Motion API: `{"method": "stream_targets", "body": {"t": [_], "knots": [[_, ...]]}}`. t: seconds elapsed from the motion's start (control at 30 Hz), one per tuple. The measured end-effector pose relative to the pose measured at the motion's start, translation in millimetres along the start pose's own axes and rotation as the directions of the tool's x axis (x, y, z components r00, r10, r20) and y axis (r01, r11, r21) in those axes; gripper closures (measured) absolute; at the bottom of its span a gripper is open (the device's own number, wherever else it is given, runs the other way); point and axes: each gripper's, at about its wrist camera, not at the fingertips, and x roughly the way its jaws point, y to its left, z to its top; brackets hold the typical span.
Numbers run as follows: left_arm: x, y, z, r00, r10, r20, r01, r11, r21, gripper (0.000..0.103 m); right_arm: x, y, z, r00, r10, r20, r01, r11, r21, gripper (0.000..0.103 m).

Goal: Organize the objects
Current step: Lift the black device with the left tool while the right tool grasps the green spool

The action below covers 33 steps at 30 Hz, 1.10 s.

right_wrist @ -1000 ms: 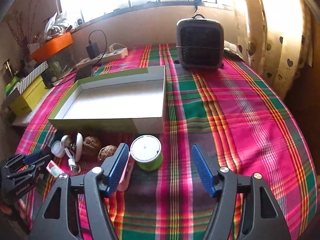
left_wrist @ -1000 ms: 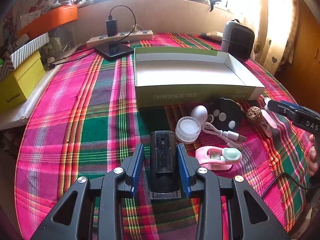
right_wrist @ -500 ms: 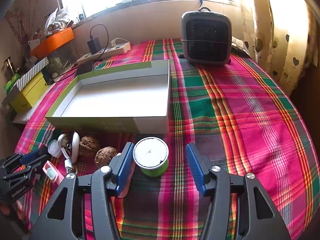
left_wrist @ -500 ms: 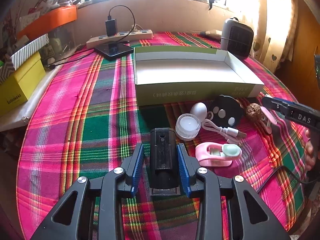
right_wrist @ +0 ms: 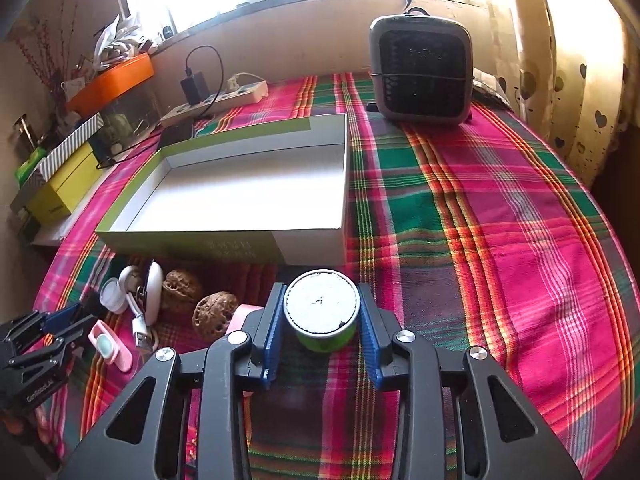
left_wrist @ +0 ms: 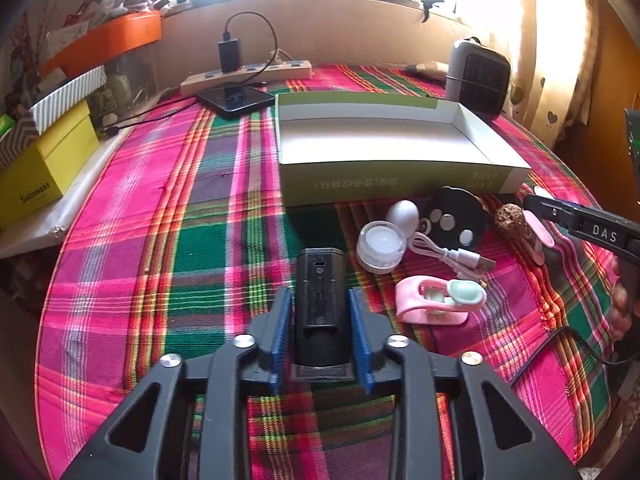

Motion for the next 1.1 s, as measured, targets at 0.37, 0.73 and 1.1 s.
{"method": "stream_targets", "body": {"t": [0.37,0.73,1.1], "knots": [[-2,7,0,0.999,-0.034,-0.003,0.033,0.999,-0.020,0.078,-3,0,0,1.000,0.009,0.016,-0.009,1.000,0.006,0.068],[-11,4,8,0.999,-0.048,0.014,0.048,0.999,-0.016,0.078,-12,1,4,0.999,0.017,0.031,-0.017,1.000,0.002,0.068],[-21,0,28,0.997,-0.067,0.030,0.067,0.998,0.002,0.078,-26,8,16,0.998,0.045,0.054,-0.045,0.999,-0.013,0.068]]}}
